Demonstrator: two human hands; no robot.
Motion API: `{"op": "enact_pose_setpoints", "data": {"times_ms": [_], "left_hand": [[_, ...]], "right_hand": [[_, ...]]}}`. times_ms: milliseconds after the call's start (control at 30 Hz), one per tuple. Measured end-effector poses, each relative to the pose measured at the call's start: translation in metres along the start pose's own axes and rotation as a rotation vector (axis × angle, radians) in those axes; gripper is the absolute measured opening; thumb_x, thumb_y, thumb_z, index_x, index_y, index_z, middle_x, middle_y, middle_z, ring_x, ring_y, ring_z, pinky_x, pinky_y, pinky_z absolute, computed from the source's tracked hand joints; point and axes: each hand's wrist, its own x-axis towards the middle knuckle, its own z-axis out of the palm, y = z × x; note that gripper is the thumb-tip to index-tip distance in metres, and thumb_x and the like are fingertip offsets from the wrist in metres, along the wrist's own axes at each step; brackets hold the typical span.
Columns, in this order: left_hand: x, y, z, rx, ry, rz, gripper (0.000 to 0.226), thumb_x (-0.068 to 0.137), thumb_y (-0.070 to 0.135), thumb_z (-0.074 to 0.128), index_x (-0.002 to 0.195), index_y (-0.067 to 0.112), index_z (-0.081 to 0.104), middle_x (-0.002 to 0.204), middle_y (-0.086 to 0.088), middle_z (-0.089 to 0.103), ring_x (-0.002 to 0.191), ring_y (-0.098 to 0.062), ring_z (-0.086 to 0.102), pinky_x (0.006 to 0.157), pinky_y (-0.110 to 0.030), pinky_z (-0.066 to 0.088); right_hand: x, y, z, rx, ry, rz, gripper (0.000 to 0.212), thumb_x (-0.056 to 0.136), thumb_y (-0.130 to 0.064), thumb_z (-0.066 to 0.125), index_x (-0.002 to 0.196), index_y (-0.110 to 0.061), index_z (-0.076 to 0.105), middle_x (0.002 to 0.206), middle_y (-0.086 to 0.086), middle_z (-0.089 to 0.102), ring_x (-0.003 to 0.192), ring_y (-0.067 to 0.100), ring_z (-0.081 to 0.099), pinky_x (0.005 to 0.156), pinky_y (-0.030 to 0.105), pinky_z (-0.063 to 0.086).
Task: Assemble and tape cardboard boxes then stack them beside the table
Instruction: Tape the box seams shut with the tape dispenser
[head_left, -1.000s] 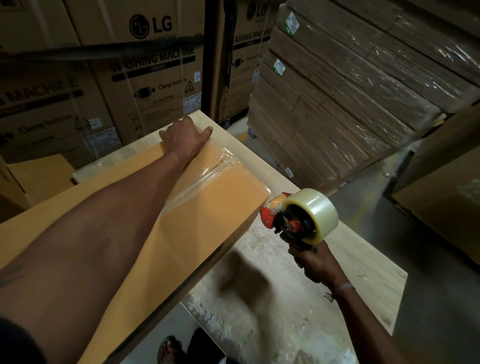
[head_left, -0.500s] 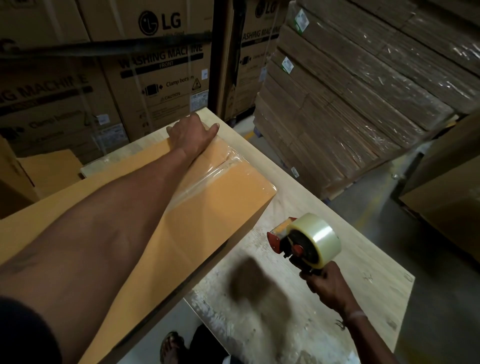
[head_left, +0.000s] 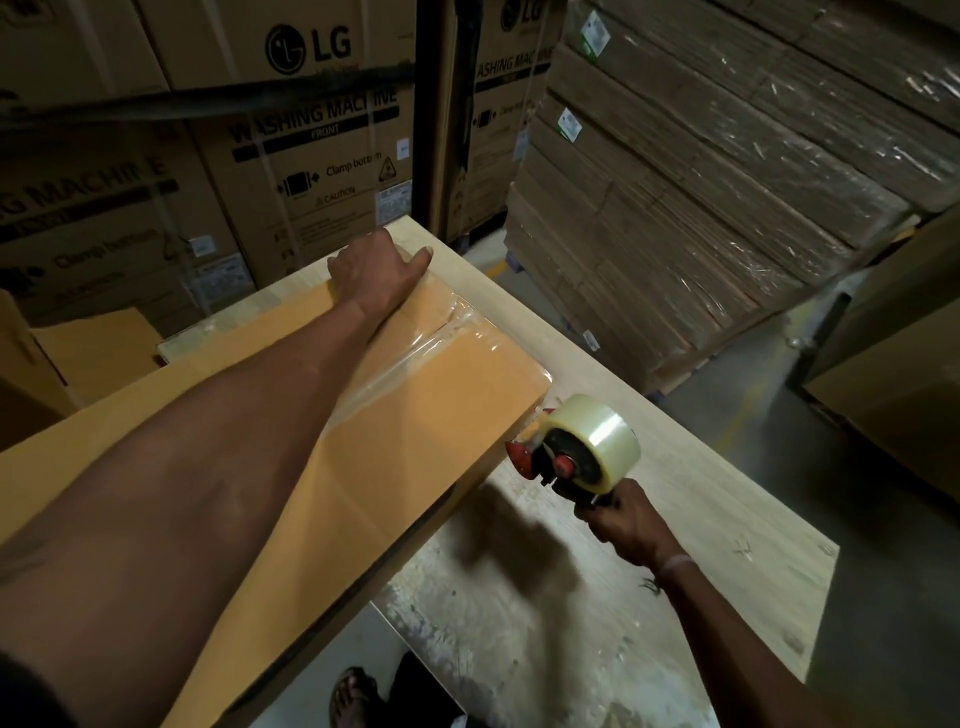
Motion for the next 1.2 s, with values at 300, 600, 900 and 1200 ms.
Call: {"op": "enact_pose_setpoints", "data": {"times_ms": [300, 600, 900, 1200], "left_hand": [[-0.001, 0.001, 0.001, -0.003, 0.018, -0.008, 0.07, 0.088, 0.072, 0.06, 0.116, 0.01, 0.072, 0.117, -0.017, 0.071, 0.111, -0.039, 0.065, 0.082, -0.04, 0.048], [-0.002, 0.004, 0.0, 0.009, 0.01, -0.019, 0.067, 0.087, 0.067, 0.062, 0.12, 0.01, 0.071, 0.119, -0.017, 0.071, 0.113, -0.039, 0.064, 0.084, -0.041, 0.047], [-0.001, 0.006, -0.002, 0.002, 0.004, -0.04, 0.062, 0.086, 0.062, 0.063, 0.119, 0.01, 0.071, 0.119, -0.017, 0.071, 0.111, -0.04, 0.064, 0.08, -0.039, 0.044], [0.001, -0.001, 0.001, -0.004, 0.013, -0.008, 0.065, 0.088, 0.066, 0.059, 0.115, 0.009, 0.071, 0.113, -0.018, 0.072, 0.106, -0.04, 0.065, 0.075, -0.038, 0.038]], "right_hand": [[0.026, -0.001, -0.009, -0.068, -0.051, -0.026, 0.024, 0.084, -0.002, 0.07, 0.099, -0.019, 0.077, 0.085, 0.027, 0.07, 0.054, 0.014, 0.048, 0.05, 0.031, 0.043], [0.033, -0.004, -0.009, -0.328, -0.003, -0.202, 0.037, 0.088, -0.003, 0.071, 0.107, -0.034, 0.066, 0.088, -0.013, 0.067, 0.085, 0.009, 0.064, 0.07, 0.033, 0.059], [0.045, -0.009, -0.029, -0.618, 0.048, -0.09, 0.031, 0.081, -0.02, 0.078, 0.109, -0.007, 0.073, 0.091, 0.014, 0.076, 0.084, 0.033, 0.072, 0.069, 0.033, 0.056], [0.039, -0.02, -0.031, -0.833, 0.183, -0.102, 0.02, 0.078, -0.022, 0.072, 0.084, -0.014, 0.055, 0.069, 0.0, 0.058, 0.071, 0.038, 0.065, 0.053, 0.034, 0.039]]}}
